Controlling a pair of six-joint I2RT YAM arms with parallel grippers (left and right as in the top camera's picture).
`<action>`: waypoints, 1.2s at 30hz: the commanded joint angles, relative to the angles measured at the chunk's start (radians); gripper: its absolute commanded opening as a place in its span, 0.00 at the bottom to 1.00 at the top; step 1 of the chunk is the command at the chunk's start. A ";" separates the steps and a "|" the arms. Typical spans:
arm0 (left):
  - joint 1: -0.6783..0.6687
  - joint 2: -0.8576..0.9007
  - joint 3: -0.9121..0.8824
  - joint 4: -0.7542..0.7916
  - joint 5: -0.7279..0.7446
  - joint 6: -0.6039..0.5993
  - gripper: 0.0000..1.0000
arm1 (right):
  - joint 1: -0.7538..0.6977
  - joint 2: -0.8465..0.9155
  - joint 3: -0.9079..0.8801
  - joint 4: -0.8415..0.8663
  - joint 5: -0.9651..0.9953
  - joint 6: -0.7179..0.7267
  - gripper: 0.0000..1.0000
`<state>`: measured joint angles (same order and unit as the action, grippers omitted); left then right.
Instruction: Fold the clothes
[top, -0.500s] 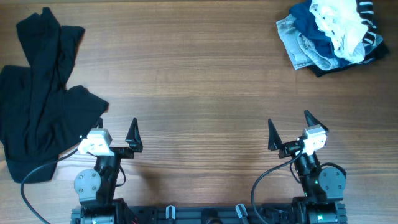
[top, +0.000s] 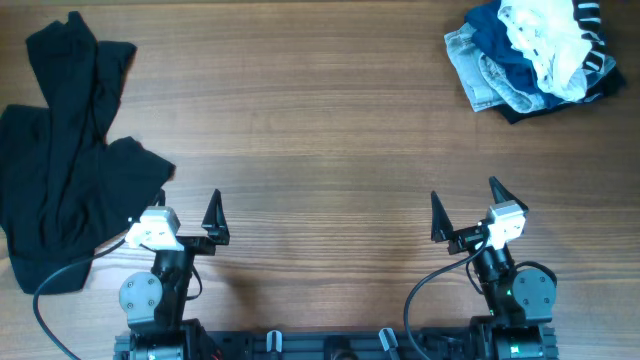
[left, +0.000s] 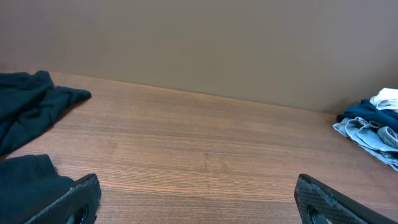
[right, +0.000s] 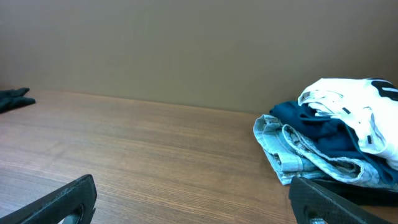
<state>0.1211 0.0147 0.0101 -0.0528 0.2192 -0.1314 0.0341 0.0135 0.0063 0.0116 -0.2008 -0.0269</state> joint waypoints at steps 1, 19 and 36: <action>0.008 -0.012 -0.003 -0.004 0.012 0.020 1.00 | 0.001 -0.009 -0.001 0.003 0.006 0.003 1.00; 0.008 -0.012 -0.003 -0.004 0.012 0.020 1.00 | 0.001 -0.009 -0.001 0.004 0.006 0.003 1.00; 0.008 -0.012 -0.003 0.000 0.031 0.019 1.00 | 0.001 -0.009 -0.001 0.099 -0.033 0.086 1.00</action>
<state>0.1211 0.0143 0.0101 -0.0525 0.2276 -0.1314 0.0341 0.0135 0.0063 0.0902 -0.2016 -0.0006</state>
